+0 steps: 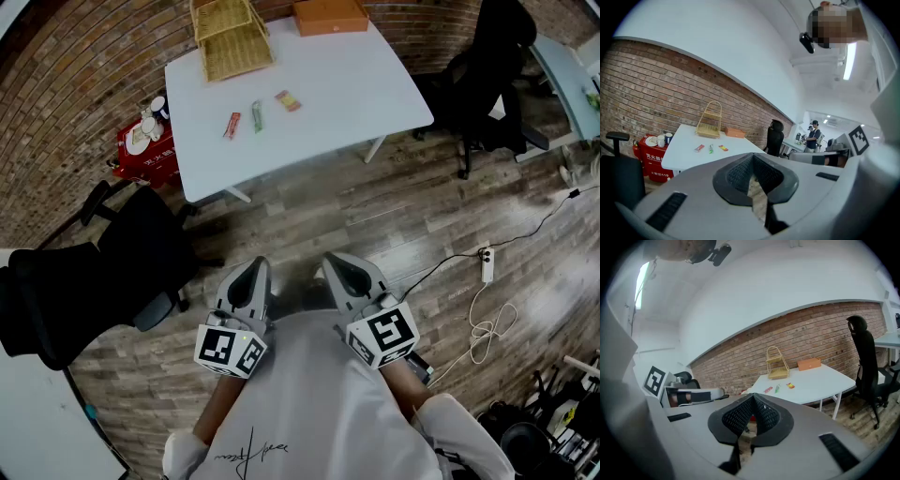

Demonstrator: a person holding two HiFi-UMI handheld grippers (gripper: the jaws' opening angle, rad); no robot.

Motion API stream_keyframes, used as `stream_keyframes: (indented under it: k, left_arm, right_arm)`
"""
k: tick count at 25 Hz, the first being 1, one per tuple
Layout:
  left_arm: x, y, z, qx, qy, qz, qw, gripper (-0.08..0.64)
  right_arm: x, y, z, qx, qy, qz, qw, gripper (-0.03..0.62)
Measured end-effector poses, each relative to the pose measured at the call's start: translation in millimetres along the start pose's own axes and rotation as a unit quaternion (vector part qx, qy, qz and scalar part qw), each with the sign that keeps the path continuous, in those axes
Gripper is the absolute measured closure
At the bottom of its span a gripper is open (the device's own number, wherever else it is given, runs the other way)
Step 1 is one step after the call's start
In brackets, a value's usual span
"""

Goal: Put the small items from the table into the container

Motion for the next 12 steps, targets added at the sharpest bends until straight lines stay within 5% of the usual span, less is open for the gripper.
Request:
stream_keyframes:
  k: [12]
  left_arm:
    - [4, -5, 7, -0.005, -0.017, -0.003, 0.9998, 0.551]
  right_arm:
    - [1, -9, -16, 0.005, -0.039, 0.000, 0.999, 0.572]
Point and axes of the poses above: the fingertips, and each gripper's own axes: x backward along the fingers, z to its right, y out of its underside, the point moved 1 cm from there along x, backward along the fingers, and after that the axes turned 11 degrees about y, right-handed, at the moved point
